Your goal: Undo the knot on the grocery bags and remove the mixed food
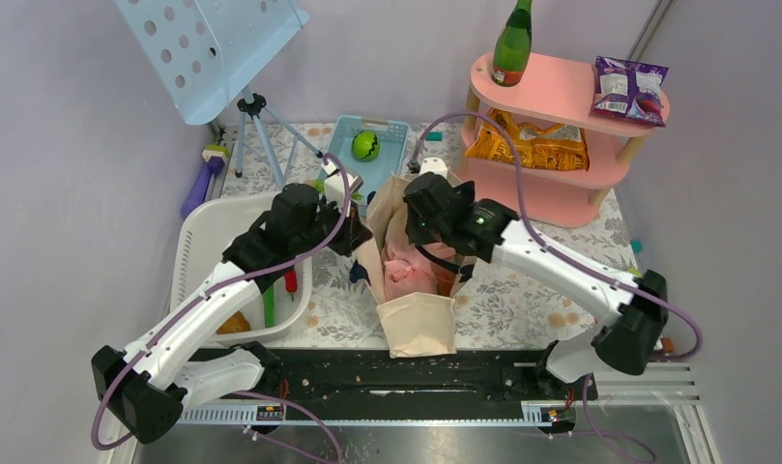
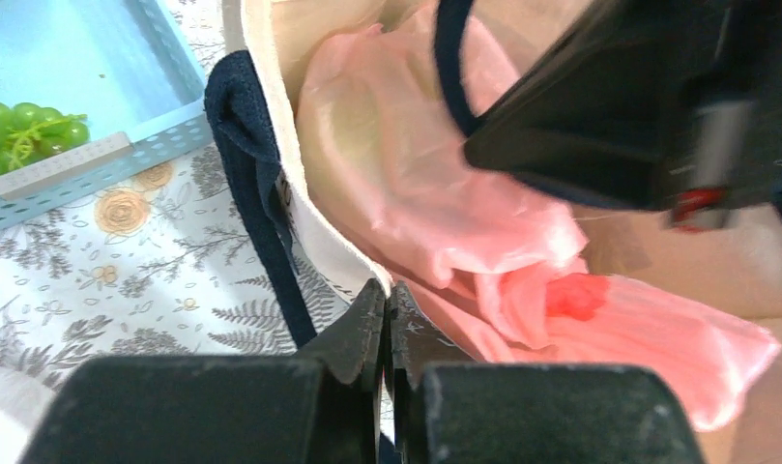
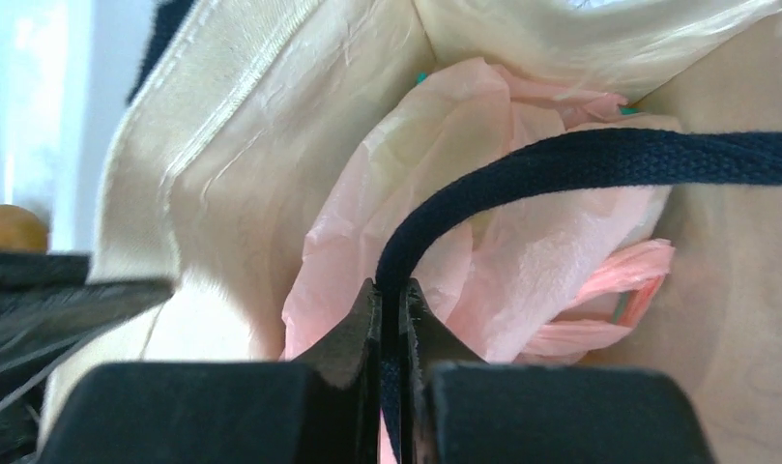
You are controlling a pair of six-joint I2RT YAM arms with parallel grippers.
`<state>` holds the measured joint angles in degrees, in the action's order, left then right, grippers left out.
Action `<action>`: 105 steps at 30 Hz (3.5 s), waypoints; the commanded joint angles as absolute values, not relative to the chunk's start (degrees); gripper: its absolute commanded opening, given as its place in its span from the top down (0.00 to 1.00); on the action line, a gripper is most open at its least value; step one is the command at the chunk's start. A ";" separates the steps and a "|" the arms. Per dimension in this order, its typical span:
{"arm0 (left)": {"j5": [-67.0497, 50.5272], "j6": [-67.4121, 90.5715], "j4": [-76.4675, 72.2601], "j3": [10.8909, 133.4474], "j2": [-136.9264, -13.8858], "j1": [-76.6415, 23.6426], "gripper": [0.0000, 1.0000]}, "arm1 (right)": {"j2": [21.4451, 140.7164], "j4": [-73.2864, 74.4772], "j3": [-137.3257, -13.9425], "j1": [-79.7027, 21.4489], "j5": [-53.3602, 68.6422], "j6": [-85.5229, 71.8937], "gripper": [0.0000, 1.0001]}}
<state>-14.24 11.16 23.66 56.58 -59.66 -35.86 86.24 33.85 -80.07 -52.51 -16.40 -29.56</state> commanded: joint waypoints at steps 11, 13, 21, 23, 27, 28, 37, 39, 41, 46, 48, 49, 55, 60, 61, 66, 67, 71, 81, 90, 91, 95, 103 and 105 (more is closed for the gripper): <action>-8.77 4.30 24.81 57.09 -57.03 -33.40 1.00 | 59.52 27.72 -74.68 -49.11 -37.84 -19.98 1.00; -8.68 4.46 24.71 57.05 -57.17 -33.29 1.00 | 58.58 28.38 -74.70 -47.72 -36.50 -19.90 1.00; -7.87 4.57 24.72 56.98 -57.13 -32.92 1.00 | 58.28 34.97 -74.16 -43.35 -42.29 -19.44 1.00; -7.50 4.63 24.61 56.87 -56.97 -32.75 1.00 | 57.44 36.51 -72.39 -40.35 -40.97 -20.99 1.00; -7.24 4.96 24.52 56.88 -57.15 -32.50 1.00 | 56.09 39.67 -67.90 -35.38 -36.09 -26.89 1.00; -7.16 5.00 24.52 56.87 -57.21 -32.45 1.00 | 56.12 40.81 -66.79 -34.33 -35.01 -28.81 1.00; -6.16 5.62 24.46 56.75 -57.03 -32.06 1.00 | 56.28 44.30 -57.59 -28.68 -32.43 -36.73 0.68; -6.41 5.73 24.44 56.69 -57.04 -32.03 1.00 | 55.61 44.46 -59.38 -28.66 -31.87 -34.83 0.26; -6.66 5.90 24.27 56.71 -57.12 -31.99 1.00 | 54.66 44.81 -61.95 -28.73 -31.33 -32.25 0.04; -7.56 6.45 23.96 56.64 -56.98 -31.90 1.00 | 50.75 44.50 -69.68 -28.70 -26.65 -27.39 0.01; -7.86 6.63 23.82 56.60 -56.95 -31.78 1.00 | 49.37 41.62 -71.25 -28.73 -19.89 -26.64 0.01; -8.09 6.75 23.66 56.60 -56.95 -31.80 1.00 | 49.45 40.49 -72.23 -28.74 -15.49 -26.36 0.01; -9.42 7.53 23.40 56.64 -57.67 -31.73 1.00 | 56.90 36.63 -76.24 -38.32 -8.88 -27.71 0.00; -9.16 7.80 23.16 56.44 -57.46 -31.66 1.00 | 62.79 30.29 -76.64 -47.62 -8.50 -32.83 0.01; -9.10 7.75 23.14 56.43 -57.34 -31.64 1.00 | 63.96 30.24 -76.34 -48.65 -8.90 -34.71 0.00; -8.90 7.91 23.01 56.10 -57.01 -31.64 1.00 | 69.82 35.20 -75.08 -53.60 -12.58 -42.32 0.00; -8.86 7.91 22.94 56.07 -57.04 -31.64 1.00 | 70.66 35.19 -74.25 -54.45 -13.02 -43.20 0.01; -9.11 8.04 22.80 56.08 -57.28 -31.64 1.00 | 74.95 35.49 -71.32 -56.26 -12.46 -45.60 0.01; -9.59 8.17 22.34 55.73 -57.14 -31.64 1.00 | 88.34 25.15 -66.58 -57.10 -7.37 -44.83 0.18; -9.07 9.10 22.19 55.52 -56.93 -31.64 1.00 | 81.82 28.33 -69.06 -55.39 -22.45 -38.28 1.00; -9.37 9.97 21.92 55.47 -56.95 -31.62 1.00 | 81.31 29.41 -68.89 -53.84 -23.25 -38.18 1.00; -12.77 16.18 17.78 54.74 -57.87 -32.73 1.00 | 78.10 31.26 -64.55 -46.77 -22.09 -37.82 1.00; -8.73 27.80 7.69 54.57 -62.76 -42.65 1.00 | 71.15 36.08 -60.58 -36.91 -29.45 -32.65 1.00; -8.01 30.90 3.74 55.31 -65.30 -45.23 1.00 | 69.19 36.29 -59.86 -34.19 -29.55 -31.90 1.00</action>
